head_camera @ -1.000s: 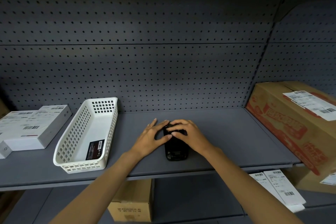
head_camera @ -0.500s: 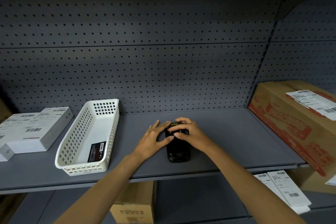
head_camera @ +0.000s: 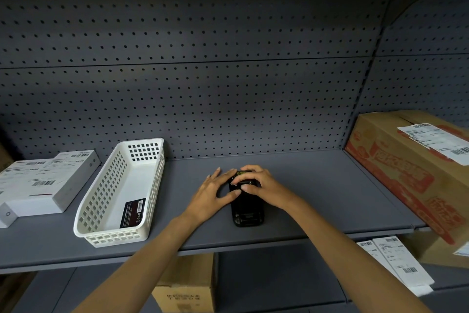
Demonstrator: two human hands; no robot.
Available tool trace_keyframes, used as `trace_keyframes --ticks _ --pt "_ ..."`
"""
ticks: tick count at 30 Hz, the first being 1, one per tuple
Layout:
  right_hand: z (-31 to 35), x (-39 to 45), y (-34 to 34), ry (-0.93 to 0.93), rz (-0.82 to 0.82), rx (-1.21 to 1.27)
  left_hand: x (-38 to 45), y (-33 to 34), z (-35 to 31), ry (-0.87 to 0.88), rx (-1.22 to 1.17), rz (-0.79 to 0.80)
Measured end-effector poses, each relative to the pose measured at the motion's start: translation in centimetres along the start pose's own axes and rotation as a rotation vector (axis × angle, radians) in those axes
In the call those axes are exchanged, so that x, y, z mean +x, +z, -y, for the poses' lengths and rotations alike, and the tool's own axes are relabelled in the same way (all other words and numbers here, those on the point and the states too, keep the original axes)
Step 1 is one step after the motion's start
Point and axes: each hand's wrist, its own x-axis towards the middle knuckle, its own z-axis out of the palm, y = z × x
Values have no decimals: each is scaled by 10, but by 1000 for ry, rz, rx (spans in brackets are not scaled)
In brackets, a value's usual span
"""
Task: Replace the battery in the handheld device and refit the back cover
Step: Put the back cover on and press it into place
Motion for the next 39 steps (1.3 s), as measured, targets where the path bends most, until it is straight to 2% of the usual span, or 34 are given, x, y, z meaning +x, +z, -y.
trace_keyframes --ticks 12,21,27,34,39 --pt "2 0 -7 0 66 -107 1 1 3 1 -1 5" --pt "-15 -17 -16 -35 -143 -17 0 0 1 -9 1 2" --pt "-13 -20 -28 -42 -41 -136 0 0 0 -23 -16 -8" --pt "-7 -18 -36 -39 4 -163 12 4 -18 -12 129 8" --pt "-2 -16 -37 -31 2 -201 14 10 -14 -29 83 3"
